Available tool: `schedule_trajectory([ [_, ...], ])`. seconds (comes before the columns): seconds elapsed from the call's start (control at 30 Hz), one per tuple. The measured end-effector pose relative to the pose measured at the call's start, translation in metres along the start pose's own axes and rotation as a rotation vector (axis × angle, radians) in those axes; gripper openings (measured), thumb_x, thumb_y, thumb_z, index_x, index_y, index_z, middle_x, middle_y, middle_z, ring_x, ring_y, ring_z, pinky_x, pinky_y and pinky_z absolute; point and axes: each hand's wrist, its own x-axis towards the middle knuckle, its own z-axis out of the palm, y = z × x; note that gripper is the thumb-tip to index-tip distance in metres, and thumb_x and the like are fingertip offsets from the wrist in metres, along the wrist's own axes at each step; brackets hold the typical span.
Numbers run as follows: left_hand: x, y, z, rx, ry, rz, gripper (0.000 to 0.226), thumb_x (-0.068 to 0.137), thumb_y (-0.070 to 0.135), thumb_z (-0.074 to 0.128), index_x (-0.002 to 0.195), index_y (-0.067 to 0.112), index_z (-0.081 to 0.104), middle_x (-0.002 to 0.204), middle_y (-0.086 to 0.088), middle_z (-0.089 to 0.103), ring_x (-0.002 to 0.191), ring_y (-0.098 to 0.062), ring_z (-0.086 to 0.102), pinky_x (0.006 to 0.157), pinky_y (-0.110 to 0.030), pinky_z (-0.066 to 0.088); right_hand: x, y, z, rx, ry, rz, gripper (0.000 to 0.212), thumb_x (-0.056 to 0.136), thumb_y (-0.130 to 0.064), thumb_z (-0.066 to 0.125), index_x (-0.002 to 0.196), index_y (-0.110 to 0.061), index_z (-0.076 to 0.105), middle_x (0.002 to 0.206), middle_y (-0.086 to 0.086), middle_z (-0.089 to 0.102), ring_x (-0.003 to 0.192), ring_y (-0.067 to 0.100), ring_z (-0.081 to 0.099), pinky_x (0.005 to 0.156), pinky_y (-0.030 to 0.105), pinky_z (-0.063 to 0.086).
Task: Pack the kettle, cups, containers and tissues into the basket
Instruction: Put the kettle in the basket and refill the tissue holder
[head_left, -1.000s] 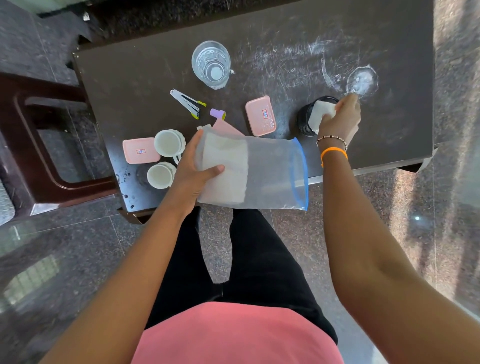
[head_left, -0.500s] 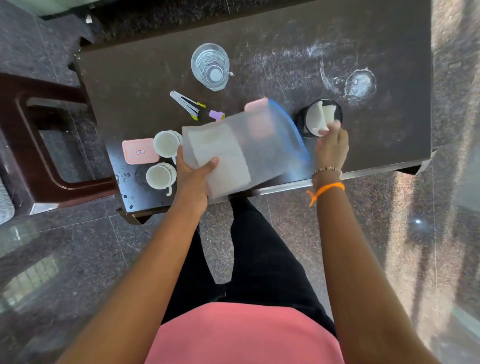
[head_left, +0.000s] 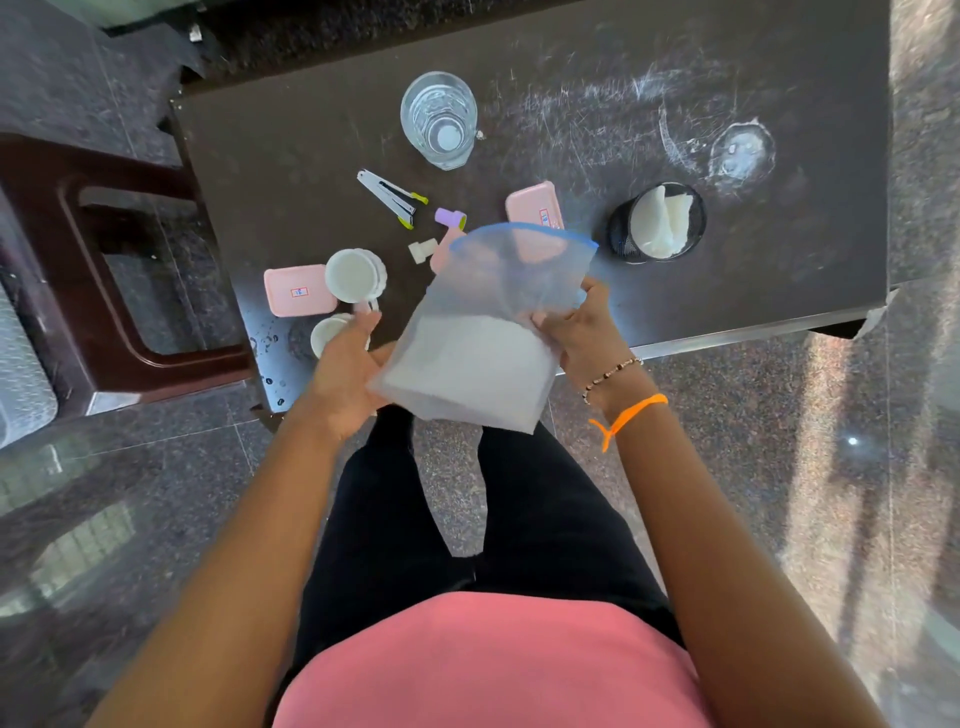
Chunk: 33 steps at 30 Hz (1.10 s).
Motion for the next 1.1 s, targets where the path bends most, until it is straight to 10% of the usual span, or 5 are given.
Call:
schedule_trajectory([
  [0.37, -0.001, -0.015, 0.01, 0.545, -0.034, 0.346, 0.059, 0.077, -0.013, 0.06, 0.12, 0.028, 0.055, 0.089, 0.006, 0.065, 0.077, 0.0, 0.06, 0.07, -0.012, 0.051, -0.004, 0.018, -0.015, -0.67, -0.158, -0.277, 0.075, 0.066, 0.005, 0.075, 0.133, -0.007, 0.043, 0.129, 0.007, 0.049, 0.103, 0.013, 0.043, 0.078, 0.007, 0.038],
  [0.57, 0.001, -0.027, 0.009, 0.809, 0.158, 0.316, 0.016, 0.076, 0.01, 0.072, 0.091, 0.012, 0.065, 0.085, -0.004, 0.057, 0.074, -0.017, 0.052, 0.069, -0.032, 0.049, -0.002, 0.026, -0.016, -0.866, 0.119, -0.211, 0.009, 0.071, -0.008, 0.075, 0.076, -0.01, 0.068, 0.105, 0.022, 0.061, 0.104, 0.035, 0.053, 0.094, 0.04, 0.04],
  [0.67, 0.009, -0.031, 0.008, 0.884, 0.178, 0.28, 0.016, 0.082, 0.023, 0.067, 0.087, 0.011, 0.058, 0.081, -0.002, 0.053, 0.07, -0.015, 0.05, 0.061, -0.031, 0.044, 0.007, 0.031, -0.022, -0.717, -0.007, -0.156, 0.015, 0.076, -0.009, 0.072, 0.072, -0.014, 0.059, 0.08, 0.009, 0.052, 0.085, 0.025, 0.049, 0.071, 0.026, 0.042],
  [0.9, 0.032, -0.037, 0.022, 0.85, 0.139, 0.075, 0.059, 0.087, 0.028, 0.062, 0.134, 0.015, 0.029, 0.117, -0.001, 0.048, 0.106, -0.02, 0.051, 0.088, -0.034, 0.044, 0.044, 0.042, -0.025, -0.72, 0.291, -0.104, 0.034, 0.084, 0.007, 0.042, 0.116, -0.005, 0.037, 0.098, 0.018, 0.054, 0.08, 0.025, 0.045, 0.073, 0.035, 0.038],
  [1.1, 0.039, -0.042, 0.043, 0.946, -0.006, 0.097, 0.025, 0.093, 0.025, 0.049, 0.118, 0.02, 0.053, 0.116, -0.002, 0.058, 0.105, -0.019, 0.058, 0.085, -0.029, 0.044, 0.094, 0.024, -0.022, -1.06, 0.246, -0.028, 0.05, 0.082, 0.006, 0.041, 0.127, -0.007, 0.027, 0.116, 0.025, 0.057, 0.104, 0.041, 0.058, 0.084, 0.044, 0.046],
])
